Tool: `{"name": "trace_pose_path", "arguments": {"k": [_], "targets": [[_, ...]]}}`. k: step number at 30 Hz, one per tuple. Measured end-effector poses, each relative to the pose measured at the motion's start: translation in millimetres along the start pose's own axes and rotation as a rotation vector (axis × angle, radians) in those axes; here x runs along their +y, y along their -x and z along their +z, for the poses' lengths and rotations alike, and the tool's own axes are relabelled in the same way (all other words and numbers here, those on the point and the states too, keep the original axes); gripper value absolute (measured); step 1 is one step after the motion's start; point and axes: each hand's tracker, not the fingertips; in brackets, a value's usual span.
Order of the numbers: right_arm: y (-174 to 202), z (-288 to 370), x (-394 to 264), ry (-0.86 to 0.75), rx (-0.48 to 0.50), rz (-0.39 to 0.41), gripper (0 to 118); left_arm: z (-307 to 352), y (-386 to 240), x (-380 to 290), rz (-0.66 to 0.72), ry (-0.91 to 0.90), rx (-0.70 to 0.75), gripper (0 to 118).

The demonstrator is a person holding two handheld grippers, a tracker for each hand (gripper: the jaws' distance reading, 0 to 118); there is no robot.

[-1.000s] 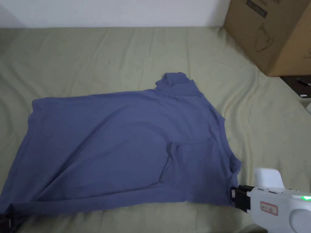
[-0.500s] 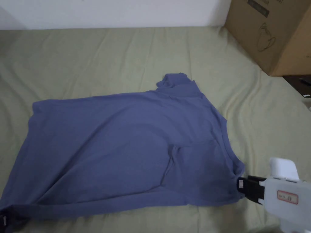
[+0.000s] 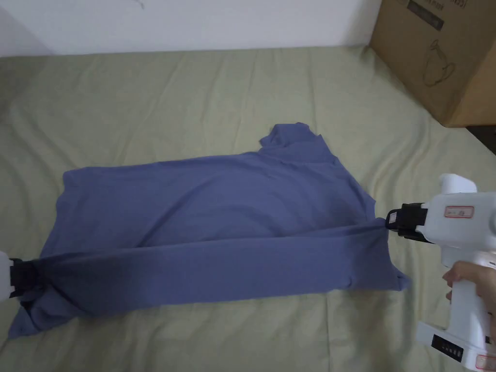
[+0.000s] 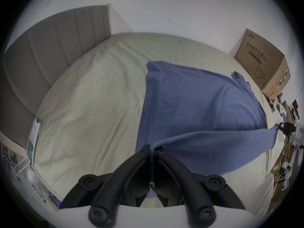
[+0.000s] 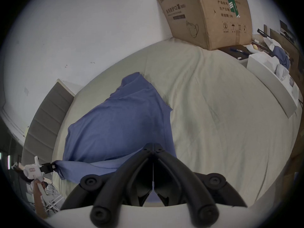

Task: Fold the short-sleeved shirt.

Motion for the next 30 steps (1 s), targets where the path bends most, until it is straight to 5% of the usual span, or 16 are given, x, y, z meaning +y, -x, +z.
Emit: {"name": "trace_pose_path", "arguments": {"k": [5,6,8,9,10,11,12,16,18,21,22,28,30], "targets": [[9.3,-42.7,-5.4,0.074,-0.086,0.079,0,-34.9,-5.4,1.5,-0.028,0.09,0.041,9],[10.0,-49.3,-6.2,0.088,-0.103,0.065,0,-35.1,-1.8,0.8,-0.002,0.081,0.042,27],[4.3,-53.4,-7.1,0.077,-0.057,0.028,4,-29.9,5.3,-2.1,0.048,0.036,0.048,96],[4.3,-51.9,-7.1,0.075,-0.049,0.041,21,-25.4,9.8,-3.6,0.053,0.028,0.046,115],[6.4,-49.5,-7.1,0.08,-0.046,0.064,63,-19.3,14.3,-5.7,0.058,0.014,0.035,117],[8.5,-45.9,-8.2,0.076,-0.035,0.087,94,-9.7,15.8,-7.3,0.063,-0.017,0.015,117],[7.1,-40.2,-9.7,0.074,-0.04,0.1,102,1.9,18.9,-10.2,0.072,-0.059,0.004,117],[14.7,2.6,-22.2,0.011,-0.021,0.117,93,38.5,28.5,-32.2,0.105,-0.052,-0.002,117],[20.6,24.6,-36.4,-0.018,0.049,0.155,85,51.8,32.1,-52.4,0.114,-0.057,-0.023,106],[31.3,46.0,-62.0,-0.025,0.054,0.186,20,47.5,42.9,-77.4,0.118,-0.059,-0.012,14],[33.4,49.3,-71.9,-0.028,0.038,0.188,5,47.1,44.3,-86.0,0.117,-0.055,-0.003,3],[33.3,53.9,-106.8,0.014,0.082,0.1,0,45.1,34.9,-105.7,0.172,-0.128,-0.035,4],[32.7,49.9,-111.6,0.041,0.086,0.091,0,38.4,35.9,-96.8,0.176,-0.13,-0.037,40]]}}
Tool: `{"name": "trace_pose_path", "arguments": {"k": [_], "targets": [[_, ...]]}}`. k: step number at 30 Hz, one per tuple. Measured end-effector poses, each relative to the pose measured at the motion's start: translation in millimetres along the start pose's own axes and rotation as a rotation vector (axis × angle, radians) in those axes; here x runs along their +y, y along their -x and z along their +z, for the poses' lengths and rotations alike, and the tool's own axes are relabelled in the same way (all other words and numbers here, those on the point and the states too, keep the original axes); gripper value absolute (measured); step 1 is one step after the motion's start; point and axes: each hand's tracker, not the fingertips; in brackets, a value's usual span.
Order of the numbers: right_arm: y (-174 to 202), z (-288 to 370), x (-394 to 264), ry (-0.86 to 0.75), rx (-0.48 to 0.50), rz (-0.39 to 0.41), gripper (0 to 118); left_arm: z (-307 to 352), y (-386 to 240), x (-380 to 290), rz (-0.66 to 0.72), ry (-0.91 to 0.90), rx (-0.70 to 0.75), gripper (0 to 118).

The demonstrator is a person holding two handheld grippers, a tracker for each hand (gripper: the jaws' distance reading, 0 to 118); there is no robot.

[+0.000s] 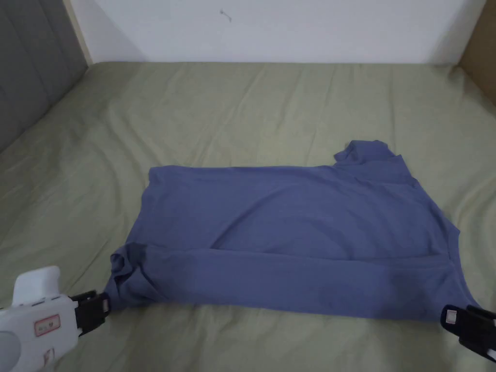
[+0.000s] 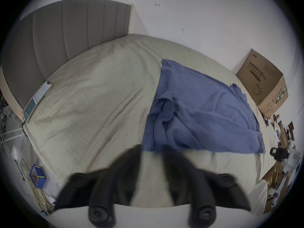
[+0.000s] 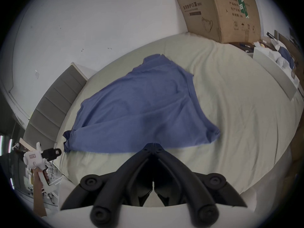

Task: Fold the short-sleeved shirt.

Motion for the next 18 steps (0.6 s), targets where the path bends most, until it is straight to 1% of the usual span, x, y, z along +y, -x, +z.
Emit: {"name": "trace_pose_path", "arguments": {"k": [1,2,3,6,8,9,10,11,12,13,14,15,16,17,18], "targets": [[-0.3,-1.8,-1.7,0.011,-0.004,-0.01,0,-7.1,-4.2,4.9,0.003,0.002,-0.003,71],[-0.8,-3.1,-2.2,0.017,-0.004,-0.017,0,-13.8,-5.7,7.4,-0.001,0.005,-0.008,89],[-1.9,-4.0,-3.1,0.018,0.0,-0.027,0,-21.0,-9.1,9.8,-0.01,0.015,-0.007,98],[-4.7,-4.4,-3.0,0.018,-0.009,-0.043,0,-48.3,-22.4,10.5,-0.077,0.072,0.003,98],[-8.3,-3.9,-2.0,0.018,-0.018,-0.051,0,-71.3,-24.1,7.3,-0.086,0.181,0.063,90],[-10.7,-3.1,-1.2,0.016,-0.022,-0.055,0,-74.8,-24.2,7.3,-0.099,0.157,0.112,87],[-14.6,-2.1,-0.8,0.012,-0.03,-0.059,0,-66.0,-26.5,11.3,-0.083,0.12,0.077,59],[-17.0,-1.5,0.1,0.007,-0.039,-0.058,1,-58.5,-27.6,14.8,-0.057,0.078,0.099,29],[-20.2,-2.5,1.6,0.001,-0.051,-0.053,12,-53.2,-27.3,18.9,-0.045,0.032,0.124,8],[-23.6,-5.0,4.5,0.005,-0.068,-0.058,44,-53.0,-27.5,21.1,-0.016,0.034,0.024,8],[-27.4,-7.8,7.4,0.017,-0.078,-0.065,76,-56.2,-29.1,23.8,-0.01,0.069,-0.008,8],[-31.0,-12.7,11.4,0.037,-0.084,-0.071,76,-60.0,-33.5,25.8,-0.047,0.108,0.068,8],[-34.1,-18.1,14.4,0.037,-0.089,-0.074,85,-59.8,-35.9,25.8,-0.093,0.106,0.071,8],[-36.8,-22.6,15.9,0.027,-0.093,-0.072,98,-51.8,-41.6,24.5,-0.106,0.089,0.066,8],[-41.1,-28.1,18.7,0.01,-0.101,-0.069,107,-48.4,-41.9,24.0,-0.107,0.083,0.063,8]]}}
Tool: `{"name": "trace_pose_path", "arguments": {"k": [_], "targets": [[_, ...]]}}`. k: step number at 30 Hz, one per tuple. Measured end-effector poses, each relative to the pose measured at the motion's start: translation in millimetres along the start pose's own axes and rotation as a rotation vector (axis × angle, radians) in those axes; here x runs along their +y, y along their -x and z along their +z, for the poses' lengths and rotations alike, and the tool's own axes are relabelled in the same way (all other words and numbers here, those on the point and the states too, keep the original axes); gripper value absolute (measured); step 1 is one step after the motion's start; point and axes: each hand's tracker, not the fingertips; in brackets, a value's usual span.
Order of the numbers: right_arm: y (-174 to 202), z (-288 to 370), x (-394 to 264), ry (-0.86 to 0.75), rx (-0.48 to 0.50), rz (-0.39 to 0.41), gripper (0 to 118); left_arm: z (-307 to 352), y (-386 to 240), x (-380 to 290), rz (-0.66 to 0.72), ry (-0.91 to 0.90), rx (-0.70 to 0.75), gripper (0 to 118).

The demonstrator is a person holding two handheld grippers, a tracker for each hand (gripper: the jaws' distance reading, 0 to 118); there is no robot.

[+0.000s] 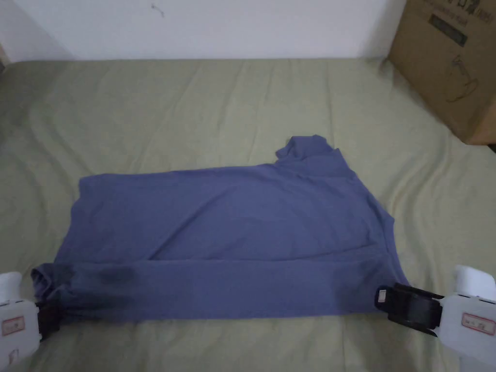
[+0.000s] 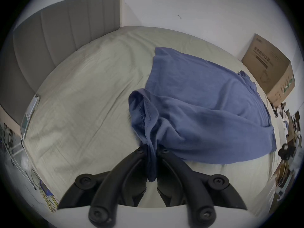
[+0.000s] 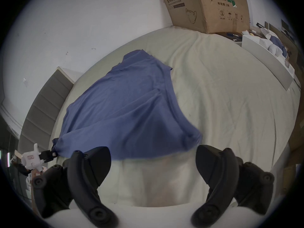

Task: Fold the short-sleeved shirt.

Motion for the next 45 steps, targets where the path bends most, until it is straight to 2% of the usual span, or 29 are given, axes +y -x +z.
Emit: {"name": "trace_pose_path", "arguments": {"k": [2,5,6,7,8,9,10,12,13,17,20,24,28,32,33,34,36,37,38,41,42,43,44,45], "targets": [[0.1,-10.8,11.4,0.011,-0.037,0.002,105,4.6,5.0,1.1,0.007,0.013,-0.027,8],[-0.4,-40.0,18.8,0.036,-0.042,0.045,102,11.0,9.8,1.7,0.022,0.019,-0.062,8],[3.2,-48.8,19.5,0.092,-0.085,0.046,90,11.5,9.9,1.6,0.029,0.02,-0.067,8],[7.9,-55.2,18.2,0.128,-0.116,0.048,50,12.0,9.6,2.2,0.031,0.024,-0.071,8],[12.5,-56.0,16.1,0.127,-0.17,0.041,19,12.8,7.8,2.0,0.022,0.03,-0.07,8],[15.6,-51.7,16.8,0.107,-0.085,-0.008,11,14.2,4.7,1.1,-0.004,0.037,-0.074,8],[19.6,-50.0,18.2,0.11,-0.046,-0.031,11,14.9,1.8,0.5,-0.036,0.039,-0.058,8],[29.3,-55.1,18.1,0.123,-0.164,0.107,11,15.7,0.7,2.1,-0.08,0.052,-0.053,8],[28.8,-55.0,18.2,0.129,-0.158,0.121,10,17.1,1.1,2.5,-0.089,0.057,-0.059,8],[10.3,-33.8,27.3,0.114,-0.125,0.023,10,30.0,11.8,3.6,-0.103,0.061,-0.1,8],[-1.7,-4.0,29.1,0.11,-0.036,-0.066,10,46.3,20.2,2.7,-0.087,0.06,-0.147,8],[-9.2,28.7,16.3,0.127,-0.066,-0.03,10,60.7,26.6,-13.7,-0.162,0.08,-0.146,8],[-16.6,52.9,-19.8,0.172,-0.068,-0.021,10,69.0,39.0,-56.0,-0.139,0.096,-0.136,8],[-21.9,41.8,-49.0,0.234,-0.079,-0.004,11,51.6,48.5,-83.6,-0.122,0.135,-0.108,9],[-21.1,38.0,-52.3,0.239,-0.096,-0.008,17,49.3,49.1,-85.0,-0.113,0.136,-0.067,18],[-18.7,35.7,-52.8,0.262,-0.156,0.001,37,48.5,49.0,-83.8,-0.113,0.13,-0.04,46],[-16.0,37.9,-48.0,0.233,-0.102,0.013,70,54.8,45.3,-78.2,-0.094,0.102,-0.024,83],[-11.8,41.6,-42.7,0.226,-0.107,0.011,88,58.7,45.9,-72.8,-0.081,0.089,-0.015,103],[-7.1,45.6,-36.2,0.202,-0.111,0.024,87,65.2,46.6,-67.5,-0.052,0.05,-0.011,108],[7.6,53.3,-8.8,0.109,-0.118,0.102,85,79.8,42.3,-37.8,0.055,-0.024,-0.021,107],[13.9,53.1,3.0,0.095,-0.088,0.12,80,82.5,36.6,-24.6,0.044,-0.045,-0.024,104],[19.3,50.6,15.9,0.083,-0.054,0.132,57,84.6,31.5,-11.2,0.025,-0.094,-0.043,87],[23.0,46.4,29.2,0.075,-0.022,0.14,32,82.8,26.3,1.8,0.024,-0.121,-0.06,63],[28.4,39.7,42.6,0.067,-0.016,0.138,7,78.1,20.1,15.9,0.017,-0.119,-0.064,31]]}}
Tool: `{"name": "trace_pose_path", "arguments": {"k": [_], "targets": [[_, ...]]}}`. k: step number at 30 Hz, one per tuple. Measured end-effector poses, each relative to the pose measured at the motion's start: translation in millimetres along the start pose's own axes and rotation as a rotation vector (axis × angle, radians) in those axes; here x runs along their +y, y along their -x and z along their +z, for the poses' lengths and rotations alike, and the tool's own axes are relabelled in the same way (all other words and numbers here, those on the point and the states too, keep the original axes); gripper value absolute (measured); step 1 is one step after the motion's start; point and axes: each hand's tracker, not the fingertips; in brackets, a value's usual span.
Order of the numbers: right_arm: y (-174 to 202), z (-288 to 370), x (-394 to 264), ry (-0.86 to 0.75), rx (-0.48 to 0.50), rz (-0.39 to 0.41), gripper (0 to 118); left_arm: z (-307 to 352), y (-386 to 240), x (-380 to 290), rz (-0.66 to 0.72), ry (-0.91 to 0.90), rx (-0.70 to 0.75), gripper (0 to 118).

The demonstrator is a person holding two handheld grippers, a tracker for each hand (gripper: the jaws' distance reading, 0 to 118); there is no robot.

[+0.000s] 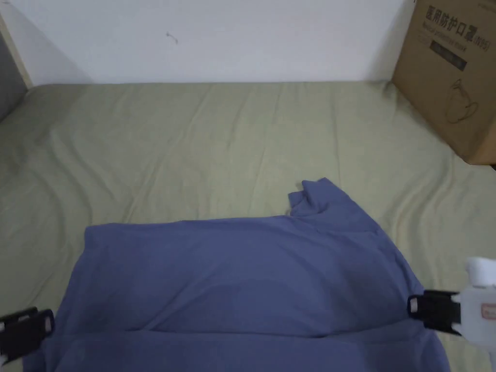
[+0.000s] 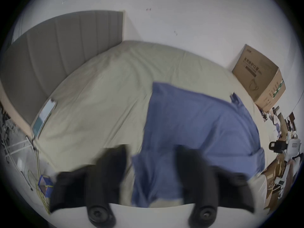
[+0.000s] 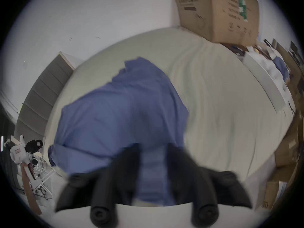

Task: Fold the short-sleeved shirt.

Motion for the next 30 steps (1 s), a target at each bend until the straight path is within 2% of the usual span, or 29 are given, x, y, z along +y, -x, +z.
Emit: {"name": "trace_pose_path", "arguments": {"k": [1,3,6,9,10,11,12,14,15,16,18,20,21,22,23,24,25,26,27,28,29,30], "targets": [[5.5,-7.7,15.0,-0.007,-0.017,-0.001,0,-11.3,-6.6,13.7,-0.007,0.001,0.005,0],[10.5,-22.0,41.6,-0.038,0.001,0.037,0,-19.8,-27.6,30.7,-0.037,-0.052,0.047,0],[14.0,-51.8,81.4,-0.043,0.002,0.033,0,-45.1,-43.7,57.3,-0.039,0.003,-0.047,0],[11.3,-92.3,119.2,-0.041,-0.026,0.064,1,-66.8,-57.6,73.4,-0.075,0.02,-0.038,0],[10.4,-105.6,129.9,-0.038,-0.036,0.079,25,-72.5,-59.1,75.4,-0.079,0.03,-0.036,0],[7.0,-121.2,140.6,-0.03,-0.038,0.085,57,-78.6,-60.1,78.1,-0.075,0.036,-0.041,0],[5.4,-139.0,151.6,-0.002,-0.074,0.065,57,-84.5,-60.7,80.6,-0.064,0.049,-0.05,0],[-0.3,-172.1,167.6,0.052,-0.087,0.046,79,-94.3,-60.5,82.2,-0.074,0.062,-0.045,0],[-6.2,-188.6,173.5,0.055,-0.083,0.033,80,-98.6,-60.7,82.7,-0.083,0.07,-0.037,0],[-9.9,-201.2,177.1,0.074,-0.082,0.02,75,-101.9,-60.8,83.1,-0.079,0.081,-0.034,0],[-14.6,-223.4,180.6,0.139,-0.125,-0.015,76,-109.8,-56.7,82.0,-0.072,0.102,-0.031,0],[-18.0,-235.0,173.9,0.186,-0.124,0.028,70,-114.5,-55.7,79.8,-0.071,0.118,-0.017,0],[-17.3,-233.0,171.0,0.16,-0.124,0.061,69,-116.6,-55.4,78.9,-0.078,0.13,-0.012,0],[-16.5,-229.3,171.1,0.143,-0.117,0.055,67,-120.7,-52.3,78.4,-0.086,0.142,-0.009,0],[-14.6,-225.3,170.5,0.145,-0.124,0.049,61,-124.9,-52.0,78.8,-0.097,0.154,-0.004,0],[-11.6,-222.3,170.0,0.13,-0.144,0.076,48,-129.0,-52.4,80.1,-0.107,0.17,0.004,0],[-9.3,-221.8,168.7,0.118,-0.18,0.135,28,-132.7,-52.9,82.0,-0.11,0.178,0.009,0],[-7.0,-223.4,167.4,0.118,-0.2,0.171,15,-138.7,-49.7,84.8,-0.112,0.182,0.007,0],[-6.1,-224.8,168.6,0.131,-0.184,0.164,9,-142.7,-47.9,89.8,-0.101,0.185,0.004,0],[-5.9,-225.6,169.5,0.134,-0.18,0.155,7,-145.5,-46.8,94.9,-0.076,0.183,-0.003,4],[-4.9,-225.4,171.1,0.139,-0.184,0.155,3,-148.2,-44.9,101.8,-0.059,0.184,-0.019,21],[-2.7,-224.0,171.9,0.14,-0.188,0.157,2,-153.9,-41.9,109.9,-0.036,0.179,-0.016,52]]}}
